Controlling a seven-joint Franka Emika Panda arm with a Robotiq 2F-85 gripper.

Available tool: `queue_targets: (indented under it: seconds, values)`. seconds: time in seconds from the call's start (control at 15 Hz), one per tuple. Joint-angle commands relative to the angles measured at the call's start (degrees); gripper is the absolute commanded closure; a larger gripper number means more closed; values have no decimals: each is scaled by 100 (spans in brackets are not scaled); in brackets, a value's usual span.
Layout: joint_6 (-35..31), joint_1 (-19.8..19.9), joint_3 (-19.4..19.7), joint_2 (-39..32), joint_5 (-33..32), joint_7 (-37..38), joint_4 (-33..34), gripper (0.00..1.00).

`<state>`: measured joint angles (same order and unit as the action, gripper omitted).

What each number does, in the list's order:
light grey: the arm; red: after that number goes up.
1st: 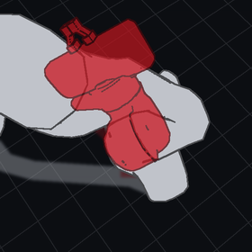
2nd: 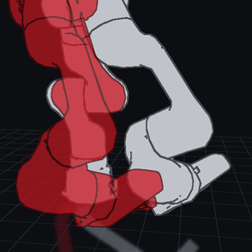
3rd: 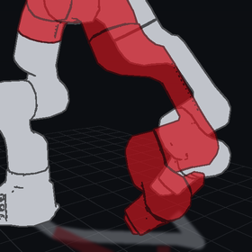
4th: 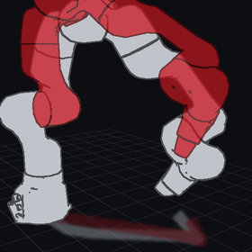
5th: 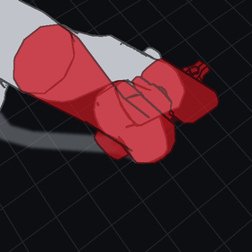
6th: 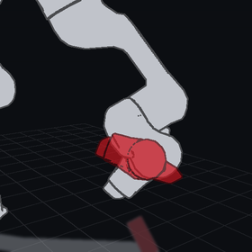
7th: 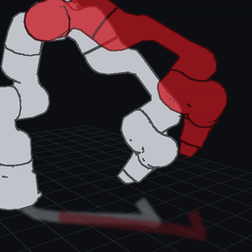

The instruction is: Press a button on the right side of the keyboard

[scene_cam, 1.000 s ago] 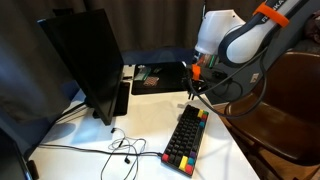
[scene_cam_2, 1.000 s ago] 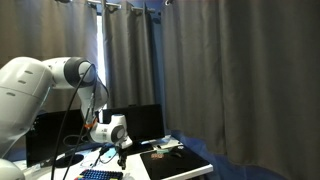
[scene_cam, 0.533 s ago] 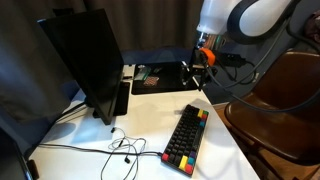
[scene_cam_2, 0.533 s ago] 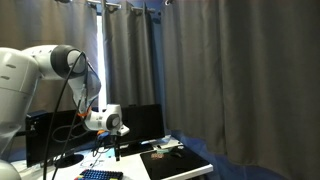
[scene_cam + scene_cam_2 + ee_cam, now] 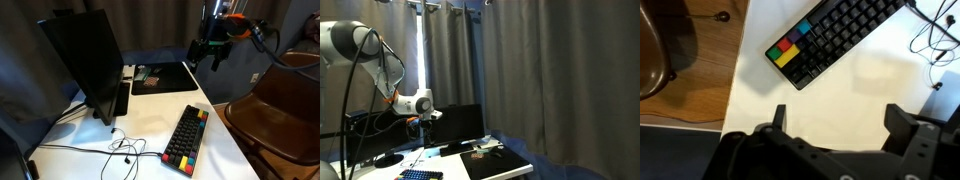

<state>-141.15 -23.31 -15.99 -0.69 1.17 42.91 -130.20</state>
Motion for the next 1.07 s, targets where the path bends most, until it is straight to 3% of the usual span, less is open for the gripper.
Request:
queue_targets:
  seconds: [0.0, 0.6, 0.67, 1.0]
  values:
    - [437, 109, -176, 947, 529, -1056, -478, 0]
    - [1264, 93, -101, 2353, 1000, -2634, -1003, 0]
    - [1158, 187, -250, 2010, 858, -2331, -787, 0]
    - [1204, 186, -227, 2242, 870, -2510, -920, 0]
